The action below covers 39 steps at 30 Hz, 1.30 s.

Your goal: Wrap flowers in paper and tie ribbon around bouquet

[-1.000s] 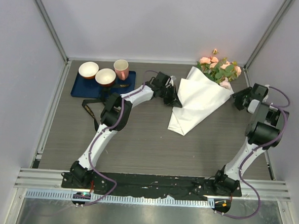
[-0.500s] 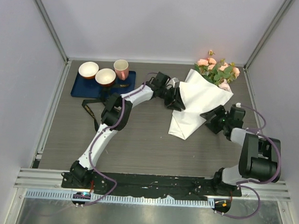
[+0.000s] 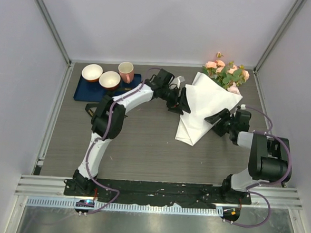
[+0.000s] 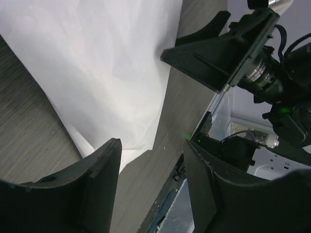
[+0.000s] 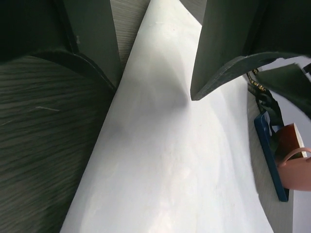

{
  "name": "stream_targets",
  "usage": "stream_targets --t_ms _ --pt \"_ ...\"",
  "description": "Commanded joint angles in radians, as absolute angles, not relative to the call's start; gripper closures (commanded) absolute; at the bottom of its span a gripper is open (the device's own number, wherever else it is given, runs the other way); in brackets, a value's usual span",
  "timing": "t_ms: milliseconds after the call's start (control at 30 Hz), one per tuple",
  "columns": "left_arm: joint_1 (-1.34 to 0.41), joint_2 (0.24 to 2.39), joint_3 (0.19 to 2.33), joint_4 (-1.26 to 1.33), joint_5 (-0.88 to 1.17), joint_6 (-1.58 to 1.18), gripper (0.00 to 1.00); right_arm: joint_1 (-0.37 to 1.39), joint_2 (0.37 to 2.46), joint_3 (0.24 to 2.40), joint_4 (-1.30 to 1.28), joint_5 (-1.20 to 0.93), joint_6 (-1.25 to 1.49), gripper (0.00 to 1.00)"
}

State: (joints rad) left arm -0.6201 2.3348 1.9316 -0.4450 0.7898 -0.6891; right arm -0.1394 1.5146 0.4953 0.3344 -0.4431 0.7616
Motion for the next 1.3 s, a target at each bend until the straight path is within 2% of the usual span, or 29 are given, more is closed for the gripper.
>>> stream_targets --t_ms 0,100,300,467,533,600,633,667,767,800,867,967,1000,1033,1167,1267 --pt "-0.621 2.269 1.871 -0.465 0.69 -0.631 0.41 -0.181 1.549 0.541 0.247 -0.373 0.684 0.35" --pt "-0.621 2.315 1.879 -0.445 0.708 -0.635 0.36 -0.199 1.551 0.568 0.197 -0.38 0.655 0.32" --pt "-0.623 2.439 1.942 -0.466 0.693 -0.637 0.36 -0.21 1.488 0.592 0.105 -0.353 0.606 0.29" --pt "-0.623 2.467 1.902 -0.413 0.693 -0.66 0.42 -0.218 1.505 0.652 0.081 -0.31 0.604 0.3" --pt "-0.621 2.464 1.861 -0.367 0.71 -0.702 0.52 -0.218 1.543 0.692 0.097 -0.308 0.609 0.34" --pt "-0.627 2.459 1.826 -0.27 0.718 -0.748 0.67 -0.218 1.593 0.725 0.1 -0.281 0.603 0.39" --pt "-0.63 2.457 1.784 -0.224 0.729 -0.8 0.7 -0.219 1.617 0.768 0.1 -0.281 0.591 0.43" --pt "-0.64 2.459 1.764 -0.14 0.738 -0.831 0.74 -0.222 1.638 0.793 0.097 -0.285 0.58 0.43" --pt "-0.658 2.436 1.64 0.08 0.674 -0.963 0.97 -0.229 1.726 0.894 0.08 -0.319 0.557 0.49" --pt "-0.66 2.413 1.597 0.153 0.651 -1.004 1.0 -0.23 1.749 0.919 0.055 -0.319 0.554 0.5" --pt "-0.666 2.399 1.47 0.386 0.599 -1.143 1.0 -0.245 1.796 0.985 0.017 -0.337 0.557 0.5" --pt "-0.675 2.411 1.396 0.58 0.578 -1.283 1.0 -0.25 1.755 0.921 0.027 -0.429 0.613 0.26" --pt "-0.678 2.419 1.391 0.604 0.568 -1.299 1.0 -0.249 1.735 0.881 0.07 -0.454 0.635 0.24" --pt "-0.683 2.427 1.39 0.623 0.56 -1.305 1.0 -0.245 1.711 0.797 0.095 -0.53 0.652 0.23" --pt "-0.684 2.437 1.385 0.632 0.534 -1.315 1.0 -0.232 1.577 0.603 0.193 -0.61 0.725 0.23" --pt "-0.684 2.441 1.388 0.629 0.534 -1.321 1.0 -0.23 1.52 0.506 0.207 -0.601 0.716 0.3"
